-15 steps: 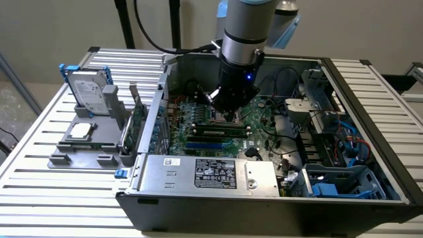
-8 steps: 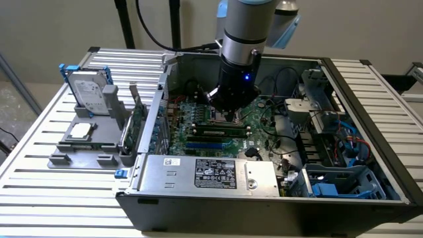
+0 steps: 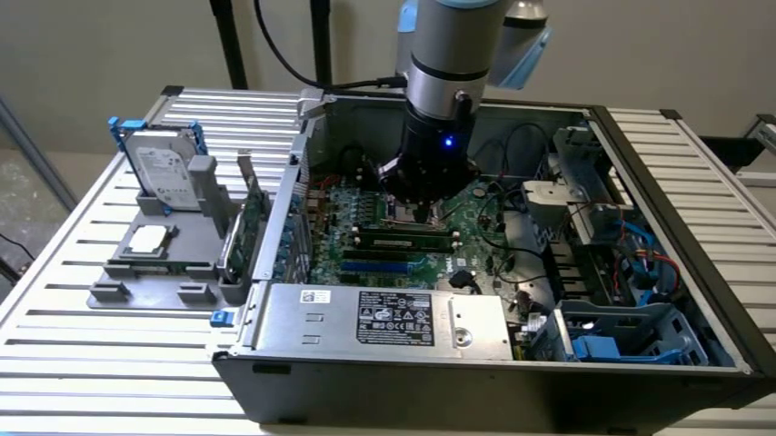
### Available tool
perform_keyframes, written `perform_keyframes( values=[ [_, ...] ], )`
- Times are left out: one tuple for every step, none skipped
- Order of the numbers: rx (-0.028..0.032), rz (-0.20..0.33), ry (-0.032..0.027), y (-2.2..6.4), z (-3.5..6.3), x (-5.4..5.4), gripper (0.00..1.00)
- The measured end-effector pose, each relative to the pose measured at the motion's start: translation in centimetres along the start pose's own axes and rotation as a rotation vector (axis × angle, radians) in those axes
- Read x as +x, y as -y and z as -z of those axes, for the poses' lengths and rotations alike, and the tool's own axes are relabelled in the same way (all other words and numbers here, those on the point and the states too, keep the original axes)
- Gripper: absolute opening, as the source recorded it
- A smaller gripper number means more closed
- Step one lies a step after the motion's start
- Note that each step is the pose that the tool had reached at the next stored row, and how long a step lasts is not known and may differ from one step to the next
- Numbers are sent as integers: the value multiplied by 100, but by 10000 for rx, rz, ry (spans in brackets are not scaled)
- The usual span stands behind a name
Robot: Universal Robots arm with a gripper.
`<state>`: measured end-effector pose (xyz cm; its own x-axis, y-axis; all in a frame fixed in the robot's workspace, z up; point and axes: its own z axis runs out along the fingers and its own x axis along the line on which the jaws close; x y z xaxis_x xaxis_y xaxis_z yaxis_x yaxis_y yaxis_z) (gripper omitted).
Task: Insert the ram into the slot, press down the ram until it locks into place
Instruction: 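Press down the ram until it locks into place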
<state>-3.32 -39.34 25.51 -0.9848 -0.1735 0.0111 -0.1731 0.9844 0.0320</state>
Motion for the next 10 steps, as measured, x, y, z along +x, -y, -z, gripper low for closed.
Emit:
perform_keyframes(
  values=[
    [-2,-169,5,0,0,0,11],
    [-4,-338,11,0,0,0,11],
    [-5,-501,16,0,0,0,11],
    [-8,-674,22,0,0,0,11],
    [-9,-851,27,0,0,0,11],
    [-11,-1017,32,0,0,0,11],
    [-13,-1180,38,0,0,0,11],
    [-15,-1342,43,0,0,0,11],
    [-17,-1498,48,0,0,0,11],
    [-18,-1648,53,0,0,0,11]
  ],
)
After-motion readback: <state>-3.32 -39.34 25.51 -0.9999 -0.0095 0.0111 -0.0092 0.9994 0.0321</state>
